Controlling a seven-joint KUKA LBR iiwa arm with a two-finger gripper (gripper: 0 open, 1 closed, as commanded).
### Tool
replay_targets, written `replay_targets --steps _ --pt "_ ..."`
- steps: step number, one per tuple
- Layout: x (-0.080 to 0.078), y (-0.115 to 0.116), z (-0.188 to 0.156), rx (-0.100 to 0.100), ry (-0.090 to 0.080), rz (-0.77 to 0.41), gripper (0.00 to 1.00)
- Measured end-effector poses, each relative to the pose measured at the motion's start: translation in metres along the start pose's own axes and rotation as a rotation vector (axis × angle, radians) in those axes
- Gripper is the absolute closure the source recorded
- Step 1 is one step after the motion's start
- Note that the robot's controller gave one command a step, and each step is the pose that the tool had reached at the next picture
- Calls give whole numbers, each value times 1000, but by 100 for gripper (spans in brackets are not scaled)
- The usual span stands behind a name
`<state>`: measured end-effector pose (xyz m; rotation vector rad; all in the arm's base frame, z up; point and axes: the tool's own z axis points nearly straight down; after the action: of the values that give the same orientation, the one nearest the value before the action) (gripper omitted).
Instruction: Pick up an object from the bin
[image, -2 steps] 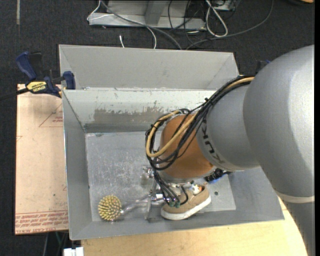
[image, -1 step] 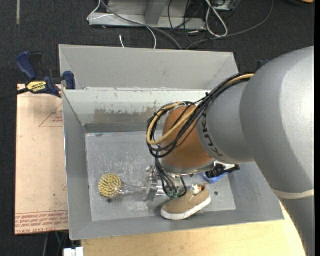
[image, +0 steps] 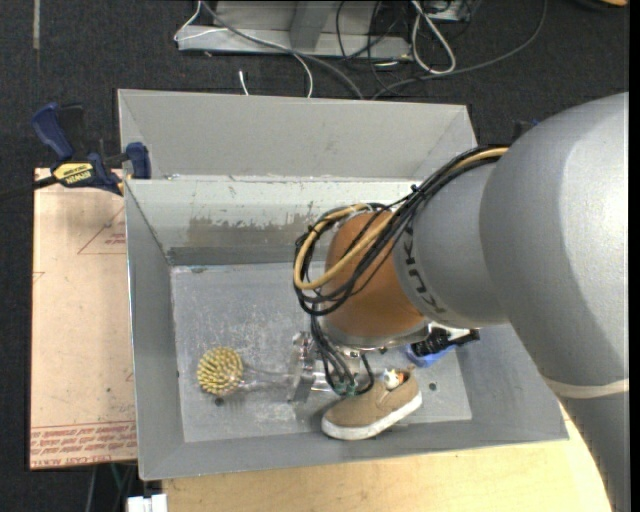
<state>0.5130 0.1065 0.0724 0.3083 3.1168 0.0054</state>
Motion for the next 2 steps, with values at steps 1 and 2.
replay_targets --steps 1,2 --pt "-2 -28 -40 0 2 -28 100" --pt "-22 -4 -70 -1 2 -8 100"
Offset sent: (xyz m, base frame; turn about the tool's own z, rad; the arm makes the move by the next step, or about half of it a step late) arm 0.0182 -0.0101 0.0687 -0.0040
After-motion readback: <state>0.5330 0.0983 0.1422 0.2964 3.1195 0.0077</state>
